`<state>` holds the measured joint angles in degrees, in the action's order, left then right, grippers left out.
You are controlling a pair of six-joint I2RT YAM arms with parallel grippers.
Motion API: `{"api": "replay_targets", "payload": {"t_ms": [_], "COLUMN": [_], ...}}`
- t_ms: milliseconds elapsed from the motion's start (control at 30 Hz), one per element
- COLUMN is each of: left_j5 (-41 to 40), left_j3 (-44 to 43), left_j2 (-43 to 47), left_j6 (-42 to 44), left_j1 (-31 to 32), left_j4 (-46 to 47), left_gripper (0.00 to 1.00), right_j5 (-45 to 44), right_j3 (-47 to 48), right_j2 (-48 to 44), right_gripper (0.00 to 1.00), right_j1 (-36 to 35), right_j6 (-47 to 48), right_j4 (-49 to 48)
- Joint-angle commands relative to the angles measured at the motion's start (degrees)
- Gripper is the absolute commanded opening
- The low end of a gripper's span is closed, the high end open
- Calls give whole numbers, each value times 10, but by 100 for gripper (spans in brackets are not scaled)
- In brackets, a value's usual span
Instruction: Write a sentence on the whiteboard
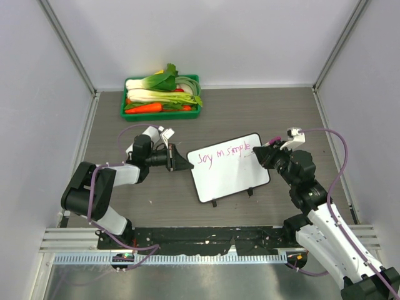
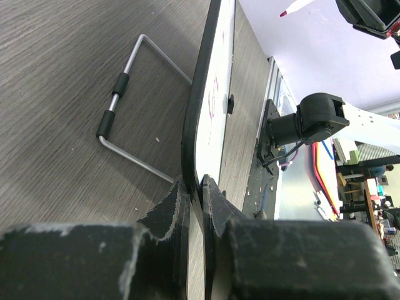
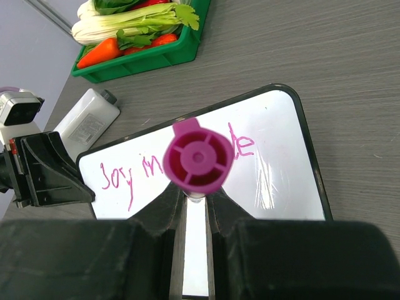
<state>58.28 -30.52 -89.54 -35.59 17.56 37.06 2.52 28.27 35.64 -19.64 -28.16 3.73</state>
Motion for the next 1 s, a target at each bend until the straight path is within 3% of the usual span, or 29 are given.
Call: {"api": "replay_targets", "payload": {"t_ms": [0,967], "left_j5": [0,2], "left_j3": [5,4], "left_j2": [-12,-13], "left_j6": [36,34], "left_j1": [6,6], "left_j4": [-15,-13], "left_gripper": [0,0], "right_j5": [1,-8], "right_j3": [0,23], "right_j2": [-7,48], "right_gripper": [1,1], "right_j1": [2,0], "right_j6": [5,2], "right_j4": [-15,-3]}}
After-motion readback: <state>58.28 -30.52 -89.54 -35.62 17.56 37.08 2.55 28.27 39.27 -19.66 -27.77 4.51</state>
